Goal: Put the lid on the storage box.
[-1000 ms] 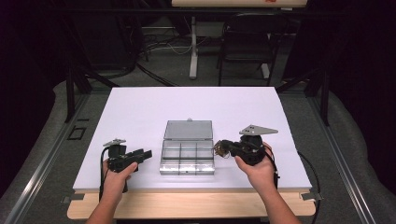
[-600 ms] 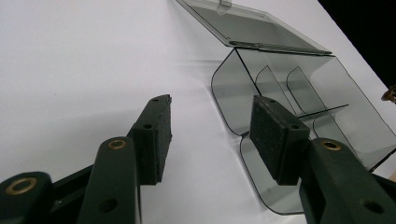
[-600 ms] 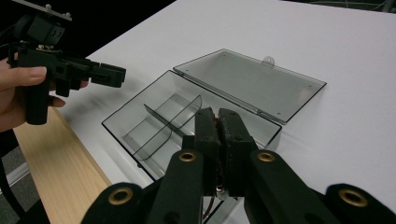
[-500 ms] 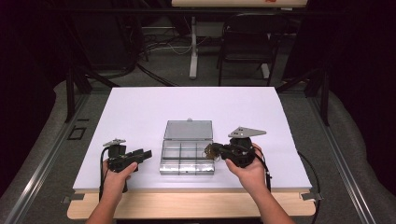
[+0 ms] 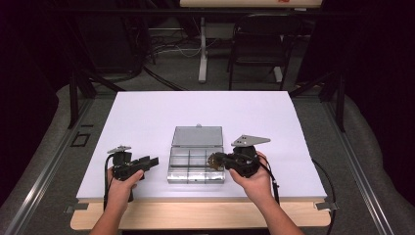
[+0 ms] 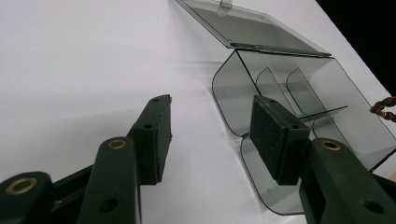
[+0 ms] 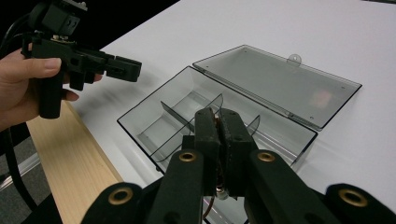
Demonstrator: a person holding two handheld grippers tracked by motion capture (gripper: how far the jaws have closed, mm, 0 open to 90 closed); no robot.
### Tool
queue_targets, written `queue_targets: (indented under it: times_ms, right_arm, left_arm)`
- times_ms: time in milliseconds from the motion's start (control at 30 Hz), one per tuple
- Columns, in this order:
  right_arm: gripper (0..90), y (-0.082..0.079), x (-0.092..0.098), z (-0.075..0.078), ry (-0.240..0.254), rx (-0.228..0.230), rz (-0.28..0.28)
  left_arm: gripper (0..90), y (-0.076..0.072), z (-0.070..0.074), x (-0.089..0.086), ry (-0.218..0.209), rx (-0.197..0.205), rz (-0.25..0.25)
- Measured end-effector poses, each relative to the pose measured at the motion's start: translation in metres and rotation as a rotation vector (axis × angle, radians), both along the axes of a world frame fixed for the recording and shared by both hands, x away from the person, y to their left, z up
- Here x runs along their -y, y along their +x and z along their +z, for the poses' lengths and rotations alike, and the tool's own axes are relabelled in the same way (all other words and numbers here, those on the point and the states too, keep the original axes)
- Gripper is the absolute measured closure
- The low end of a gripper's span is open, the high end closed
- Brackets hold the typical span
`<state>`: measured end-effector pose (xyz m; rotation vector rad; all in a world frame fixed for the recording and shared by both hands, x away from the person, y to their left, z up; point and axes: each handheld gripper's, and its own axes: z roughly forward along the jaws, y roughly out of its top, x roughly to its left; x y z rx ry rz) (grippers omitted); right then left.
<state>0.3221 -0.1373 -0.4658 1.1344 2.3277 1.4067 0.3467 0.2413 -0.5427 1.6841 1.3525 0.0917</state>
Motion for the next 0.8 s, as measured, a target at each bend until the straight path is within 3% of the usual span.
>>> queue_targets:
  times_ms: [800]
  right_arm:
    - [87.1,0.001,-0.01,-0.024,-0.033,-0.05,0.018]
  left_arm:
    - [48.8,0.0,0.0,0.0,-0.003,-0.001,0.002]
